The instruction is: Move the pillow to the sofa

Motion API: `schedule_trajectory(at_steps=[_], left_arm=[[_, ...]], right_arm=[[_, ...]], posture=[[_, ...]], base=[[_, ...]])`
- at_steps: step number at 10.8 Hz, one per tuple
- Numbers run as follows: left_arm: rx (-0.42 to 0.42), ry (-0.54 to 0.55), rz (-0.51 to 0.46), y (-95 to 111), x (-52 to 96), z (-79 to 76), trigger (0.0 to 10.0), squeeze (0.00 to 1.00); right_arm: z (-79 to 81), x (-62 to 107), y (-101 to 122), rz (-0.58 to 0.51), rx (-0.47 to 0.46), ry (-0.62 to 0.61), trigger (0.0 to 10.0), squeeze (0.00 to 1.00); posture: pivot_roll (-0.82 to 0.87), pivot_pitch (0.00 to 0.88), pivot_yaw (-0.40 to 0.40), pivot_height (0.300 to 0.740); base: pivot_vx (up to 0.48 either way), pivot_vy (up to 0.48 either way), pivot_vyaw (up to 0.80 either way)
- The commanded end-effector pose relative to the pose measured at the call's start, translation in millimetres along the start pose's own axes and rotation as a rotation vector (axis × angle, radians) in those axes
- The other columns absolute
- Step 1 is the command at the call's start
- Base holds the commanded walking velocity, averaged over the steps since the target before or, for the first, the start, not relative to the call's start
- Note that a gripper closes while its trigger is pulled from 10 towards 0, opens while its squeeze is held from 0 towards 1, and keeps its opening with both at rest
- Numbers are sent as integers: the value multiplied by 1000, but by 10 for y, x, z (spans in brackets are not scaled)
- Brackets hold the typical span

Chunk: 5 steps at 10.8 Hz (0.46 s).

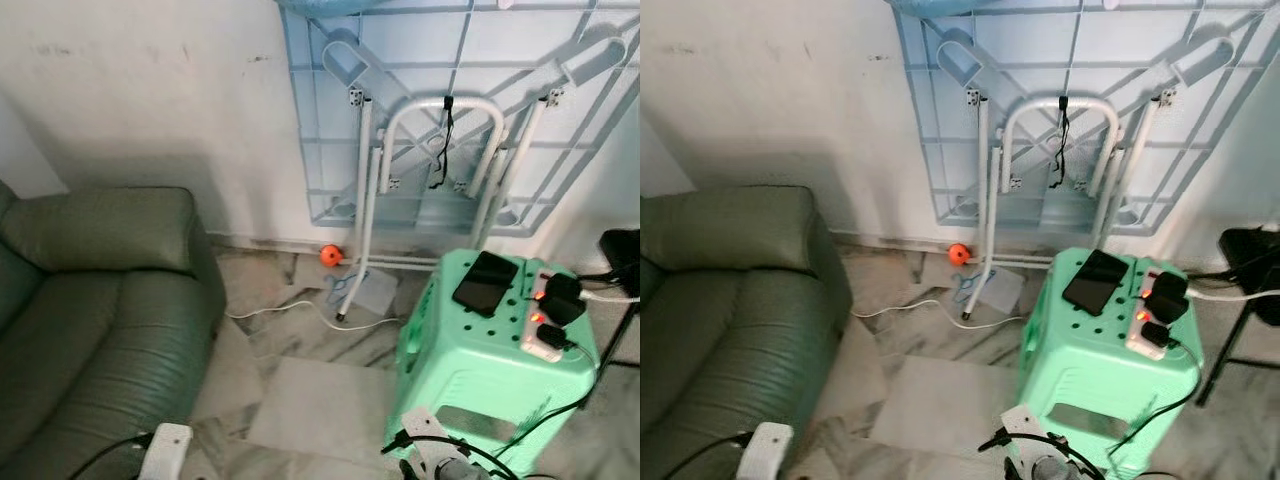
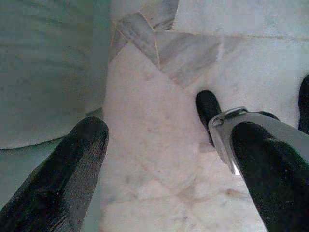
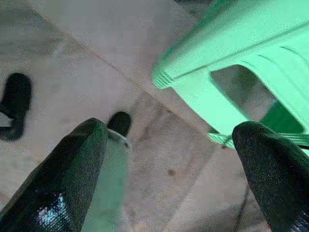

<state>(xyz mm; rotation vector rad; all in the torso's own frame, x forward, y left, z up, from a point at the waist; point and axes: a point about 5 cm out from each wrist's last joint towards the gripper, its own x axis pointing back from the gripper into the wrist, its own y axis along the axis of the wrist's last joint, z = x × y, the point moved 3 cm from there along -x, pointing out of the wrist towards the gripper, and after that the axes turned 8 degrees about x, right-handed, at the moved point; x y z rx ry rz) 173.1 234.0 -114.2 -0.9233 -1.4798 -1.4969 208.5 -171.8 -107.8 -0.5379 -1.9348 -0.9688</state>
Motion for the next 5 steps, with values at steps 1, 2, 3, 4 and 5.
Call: schedule_trajectory(at_steps=[1, 2, 3, 4, 5], left_arm=[[19, 20, 7, -34, 13, 77, 10000, 0], [26, 21, 18, -101, 15, 81, 10000, 0], [30, 19, 31, -187, 15, 59, 10000, 0], [31, 12, 45, -265, 11, 9, 10000, 0], [28, 7, 50, -291, 9, -13, 10000, 0]], right_arm=[[18, -5, 42, -3, 33, 13, 10000, 0], [4, -4, 33, -1, 48, 12, 10000, 0], [-6, -3, 22, 1, 58, 12, 10000, 0], [-12, -2, 14, 2, 62, 12, 10000, 0], [-13, -1, 11, 2, 63, 12, 10000, 0]], posture=[[-132, 35, 22, 740], [-133, 36, 12, 740], [-134, 37, 7, 740], [-136, 37, 6, 740], [-137, 38, 8, 740]], base=[[0, 0, 0], [0, 0, 0], [0, 0, 0], [0, 0, 0], [0, 0, 0]])
